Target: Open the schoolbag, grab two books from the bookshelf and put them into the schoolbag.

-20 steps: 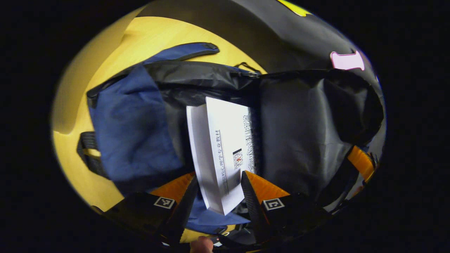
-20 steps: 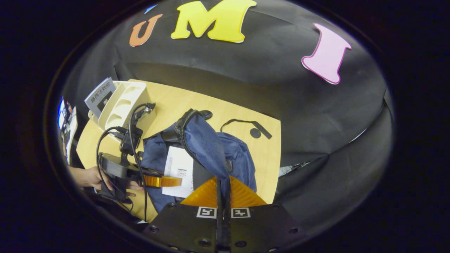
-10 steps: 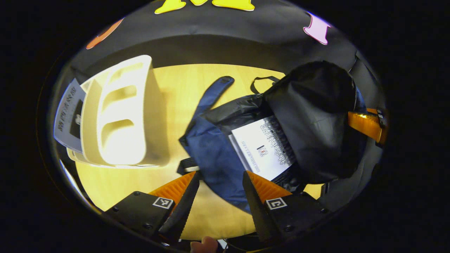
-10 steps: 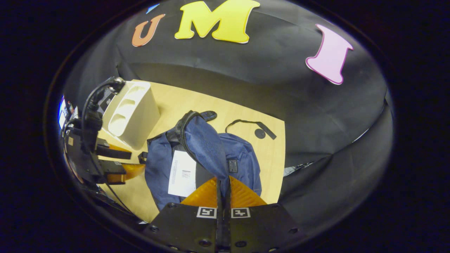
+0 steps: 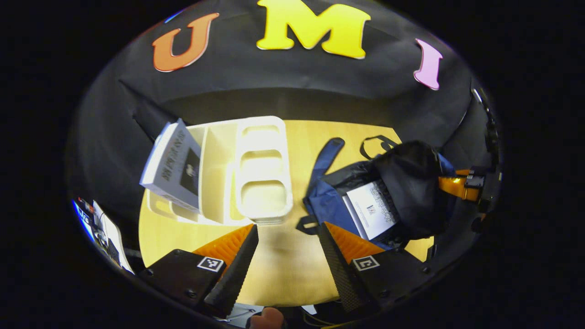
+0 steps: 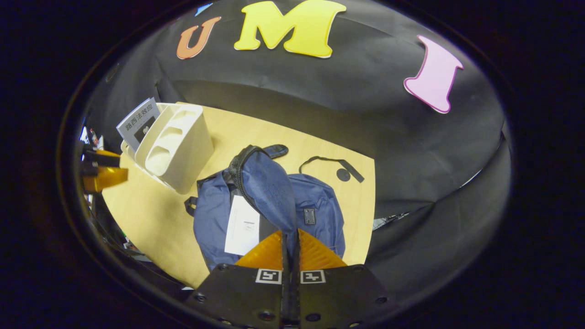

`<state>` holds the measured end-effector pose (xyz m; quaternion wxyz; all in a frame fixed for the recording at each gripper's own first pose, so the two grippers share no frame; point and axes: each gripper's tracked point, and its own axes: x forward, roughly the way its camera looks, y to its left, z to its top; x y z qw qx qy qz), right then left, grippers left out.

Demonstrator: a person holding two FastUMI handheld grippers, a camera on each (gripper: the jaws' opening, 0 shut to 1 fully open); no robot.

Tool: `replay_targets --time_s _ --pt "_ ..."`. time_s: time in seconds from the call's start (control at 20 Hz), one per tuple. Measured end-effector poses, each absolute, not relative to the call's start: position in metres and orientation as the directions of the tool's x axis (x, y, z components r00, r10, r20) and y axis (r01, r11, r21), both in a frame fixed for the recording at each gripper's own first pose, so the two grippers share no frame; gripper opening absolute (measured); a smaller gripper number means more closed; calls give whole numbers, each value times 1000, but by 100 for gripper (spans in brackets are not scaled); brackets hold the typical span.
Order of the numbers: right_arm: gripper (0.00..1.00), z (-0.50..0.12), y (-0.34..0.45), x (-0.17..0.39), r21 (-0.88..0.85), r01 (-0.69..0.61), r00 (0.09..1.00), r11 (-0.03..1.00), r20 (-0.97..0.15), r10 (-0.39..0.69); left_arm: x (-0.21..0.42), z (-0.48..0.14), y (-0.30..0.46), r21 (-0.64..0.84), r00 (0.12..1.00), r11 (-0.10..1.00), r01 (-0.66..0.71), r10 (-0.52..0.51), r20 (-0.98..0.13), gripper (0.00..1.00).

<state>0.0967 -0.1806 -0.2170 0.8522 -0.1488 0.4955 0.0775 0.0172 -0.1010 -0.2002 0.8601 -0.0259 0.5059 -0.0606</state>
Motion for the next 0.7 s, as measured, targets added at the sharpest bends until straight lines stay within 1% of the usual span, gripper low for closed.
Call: replay_targets --time_s 0.05,0.1,0.15,0.2,0.3,0.35,0.65,0.7 --pt "0 -217 -179 95 -176 -279 496 944 -868 -16 19 -196 -87 -105 479 992 65 -123 -869 88" --pt "0 -218 -178 95 -178 -278 497 944 -868 -17 17 -190 -75 -111 475 993 50 -122 -872 94" --pt "0 -218 -178 94 -180 -276 497 944 -867 -20 18 -184 -62 -112 474 993 38 -117 -873 98" --pt "3 -218 -176 94 -178 -273 497 945 -868 -20 20 -179 -46 -110 475 994 28 -110 -873 98" --pt "3 -219 -174 93 -178 -268 497 947 -868 -23 25 -168 -17 -97 476 995 12 -91 -875 98" --pt "0 -219 -174 92 -180 -265 497 947 -867 -26 29 -163 0 -82 477 997 9 -76 -876 98" --pt "0 -221 -171 86 -189 -244 496 951 -867 -45 66 -135 79 -24 476 1000 -5 -18 -879 98" --pt "0 -221 -170 85 -190 -240 496 952 -867 -48 76 -132 92 -1 478 1000 2 -2 -878 100"
